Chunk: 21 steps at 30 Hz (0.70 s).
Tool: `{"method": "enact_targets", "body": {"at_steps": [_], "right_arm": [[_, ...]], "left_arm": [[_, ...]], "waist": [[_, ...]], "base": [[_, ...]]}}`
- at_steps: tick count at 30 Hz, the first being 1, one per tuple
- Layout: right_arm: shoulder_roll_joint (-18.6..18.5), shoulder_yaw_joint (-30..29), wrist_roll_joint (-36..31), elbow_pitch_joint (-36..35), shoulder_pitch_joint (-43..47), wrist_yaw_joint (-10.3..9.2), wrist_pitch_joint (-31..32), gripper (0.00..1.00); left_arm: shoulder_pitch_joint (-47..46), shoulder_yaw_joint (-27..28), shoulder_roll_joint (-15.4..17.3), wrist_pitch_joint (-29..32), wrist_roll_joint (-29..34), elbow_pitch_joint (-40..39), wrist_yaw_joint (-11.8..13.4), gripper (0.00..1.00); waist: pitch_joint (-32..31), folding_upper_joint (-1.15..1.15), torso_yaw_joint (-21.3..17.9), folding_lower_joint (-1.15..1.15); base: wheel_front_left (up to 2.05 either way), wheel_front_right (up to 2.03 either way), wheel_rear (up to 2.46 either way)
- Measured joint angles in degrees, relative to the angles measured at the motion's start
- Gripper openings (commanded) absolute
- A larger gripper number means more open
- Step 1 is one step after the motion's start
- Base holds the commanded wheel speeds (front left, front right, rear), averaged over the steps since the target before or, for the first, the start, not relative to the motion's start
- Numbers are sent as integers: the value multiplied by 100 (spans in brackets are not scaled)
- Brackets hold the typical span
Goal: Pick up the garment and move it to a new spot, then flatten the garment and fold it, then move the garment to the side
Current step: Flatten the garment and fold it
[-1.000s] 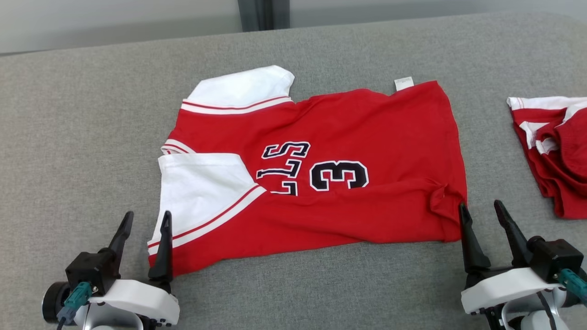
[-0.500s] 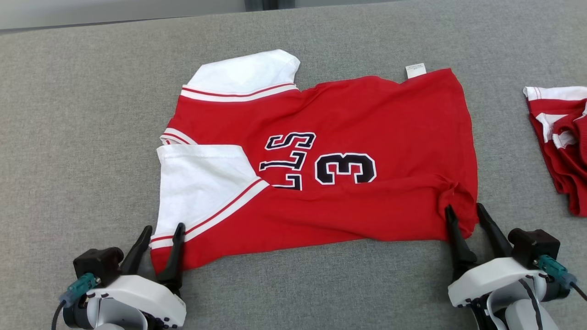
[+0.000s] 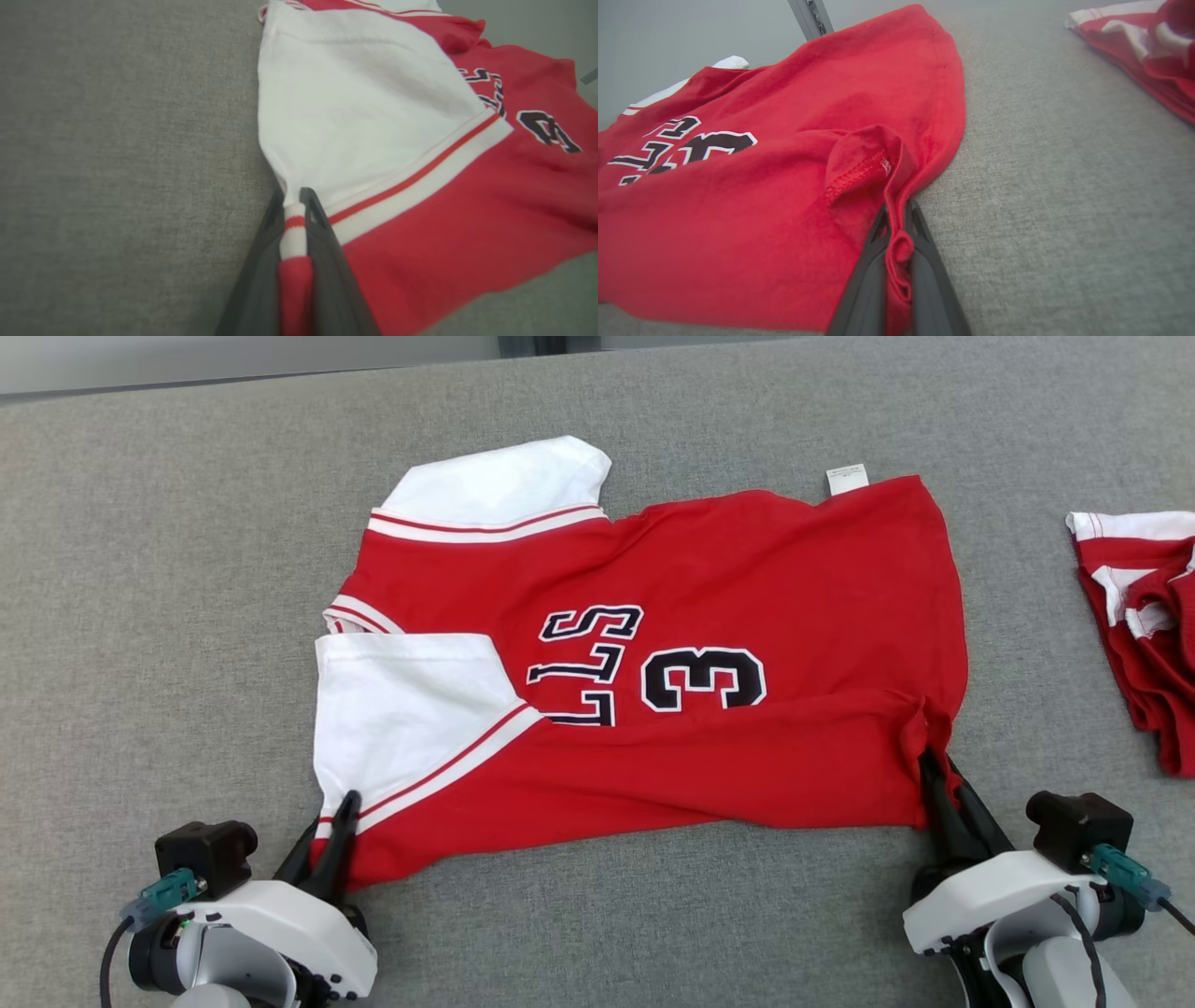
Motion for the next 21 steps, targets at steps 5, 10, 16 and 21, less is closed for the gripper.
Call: {"method": "enact_targets", "body": {"at_steps": [5, 10, 16, 21], "right_arm": [[-29, -140, 64, -358, 333, 0, 286, 0], [-63, -310, 99, -882, 896, 0, 738, 0], [-47, -502, 143, -1328, 1496, 1, 1176, 0], [-22, -520, 189, -1482, 1590, 0, 1288, 100]], "left_arm": [[338, -25, 136, 215, -2, -478, 80, 0], [884, -11, 293, 460, -15, -1133, 301, 0], [1400, 8, 392, 720, -36, -1730, 568, 0], [1425, 21, 461, 749, 14, -1774, 644, 100]], "waist": [[-79, 0, 29, 0], [-171, 0, 61, 0], [-314, 0, 85, 0], [-368, 0, 61, 0]], "base": [[0, 0, 0], [0, 0, 0], [0, 0, 0], [0, 0, 0]]}}
